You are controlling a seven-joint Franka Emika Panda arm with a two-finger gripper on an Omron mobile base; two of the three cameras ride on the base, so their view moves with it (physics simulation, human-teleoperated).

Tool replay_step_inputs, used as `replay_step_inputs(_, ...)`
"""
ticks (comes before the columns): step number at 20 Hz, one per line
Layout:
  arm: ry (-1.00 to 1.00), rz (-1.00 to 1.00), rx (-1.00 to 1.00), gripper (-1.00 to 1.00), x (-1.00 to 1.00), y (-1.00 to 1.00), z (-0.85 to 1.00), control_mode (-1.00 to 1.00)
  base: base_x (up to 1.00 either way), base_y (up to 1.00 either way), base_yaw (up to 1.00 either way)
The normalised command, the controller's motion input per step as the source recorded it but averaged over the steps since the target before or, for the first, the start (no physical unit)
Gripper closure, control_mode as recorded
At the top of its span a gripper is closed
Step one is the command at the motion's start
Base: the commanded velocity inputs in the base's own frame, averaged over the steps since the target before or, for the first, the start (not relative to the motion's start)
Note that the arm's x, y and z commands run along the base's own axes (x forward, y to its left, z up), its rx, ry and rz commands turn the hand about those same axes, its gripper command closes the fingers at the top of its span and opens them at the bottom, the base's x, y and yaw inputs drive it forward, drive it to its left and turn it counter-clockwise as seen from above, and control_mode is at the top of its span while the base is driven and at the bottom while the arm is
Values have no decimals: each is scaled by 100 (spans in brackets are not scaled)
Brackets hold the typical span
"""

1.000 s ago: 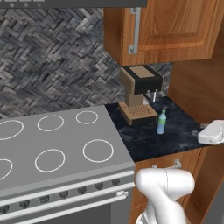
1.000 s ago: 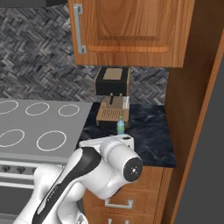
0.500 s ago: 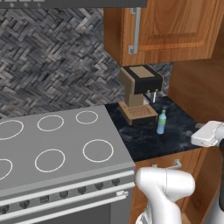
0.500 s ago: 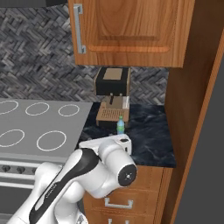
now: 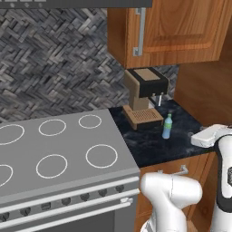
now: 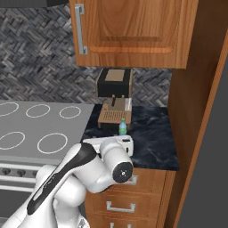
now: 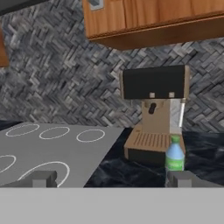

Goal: Take the bottled waters from the counter and place them in the freezer to freeze. Close the freezer door after placing the bottles.

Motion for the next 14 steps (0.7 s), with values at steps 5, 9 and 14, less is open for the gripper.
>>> replay_step_inputs(5, -6, -16, 0, -100, 26, -18, -30, -100, 0, 0, 0)
replay_step_inputs(9, -10, -8, 0, -100, 16, -14, -35, -100, 0, 0, 0)
replay_step_inputs(14, -3, 1, 0, -100, 27, -14, -46, -100, 0, 0, 0)
